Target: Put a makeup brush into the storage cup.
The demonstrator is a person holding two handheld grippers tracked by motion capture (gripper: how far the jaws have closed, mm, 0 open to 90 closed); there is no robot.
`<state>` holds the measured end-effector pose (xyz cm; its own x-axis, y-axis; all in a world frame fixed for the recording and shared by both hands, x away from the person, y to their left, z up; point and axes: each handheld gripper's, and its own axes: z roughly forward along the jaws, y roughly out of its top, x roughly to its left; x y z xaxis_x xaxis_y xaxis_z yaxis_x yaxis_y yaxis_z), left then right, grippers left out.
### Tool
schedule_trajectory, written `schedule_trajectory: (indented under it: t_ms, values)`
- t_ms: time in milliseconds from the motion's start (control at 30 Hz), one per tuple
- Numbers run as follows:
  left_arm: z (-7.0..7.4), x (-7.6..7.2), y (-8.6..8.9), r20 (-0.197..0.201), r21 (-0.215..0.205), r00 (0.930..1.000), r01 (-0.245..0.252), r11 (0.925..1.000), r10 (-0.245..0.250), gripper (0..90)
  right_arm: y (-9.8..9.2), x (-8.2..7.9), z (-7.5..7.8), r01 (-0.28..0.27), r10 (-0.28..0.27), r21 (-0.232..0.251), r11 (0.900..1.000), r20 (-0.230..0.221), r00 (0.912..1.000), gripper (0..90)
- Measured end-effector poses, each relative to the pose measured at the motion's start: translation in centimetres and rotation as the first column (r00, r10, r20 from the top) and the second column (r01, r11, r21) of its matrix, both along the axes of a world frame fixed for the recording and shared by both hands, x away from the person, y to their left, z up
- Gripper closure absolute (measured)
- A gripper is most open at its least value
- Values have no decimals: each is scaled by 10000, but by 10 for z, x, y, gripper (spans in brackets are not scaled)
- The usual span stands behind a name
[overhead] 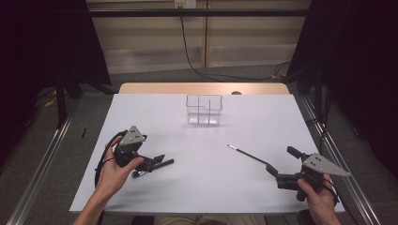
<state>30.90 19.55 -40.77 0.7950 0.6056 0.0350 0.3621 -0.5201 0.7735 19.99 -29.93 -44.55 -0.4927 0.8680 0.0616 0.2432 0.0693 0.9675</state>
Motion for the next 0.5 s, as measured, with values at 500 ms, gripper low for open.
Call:
schedule_trajectory:
  t_ms: [500]
  values:
    - [-5, 11, -8, -1468, 2568, 9882, 811, 9630, -441, 70, 1, 0, -1, -131, 130, -82, 9999, -84, 9999, 0]
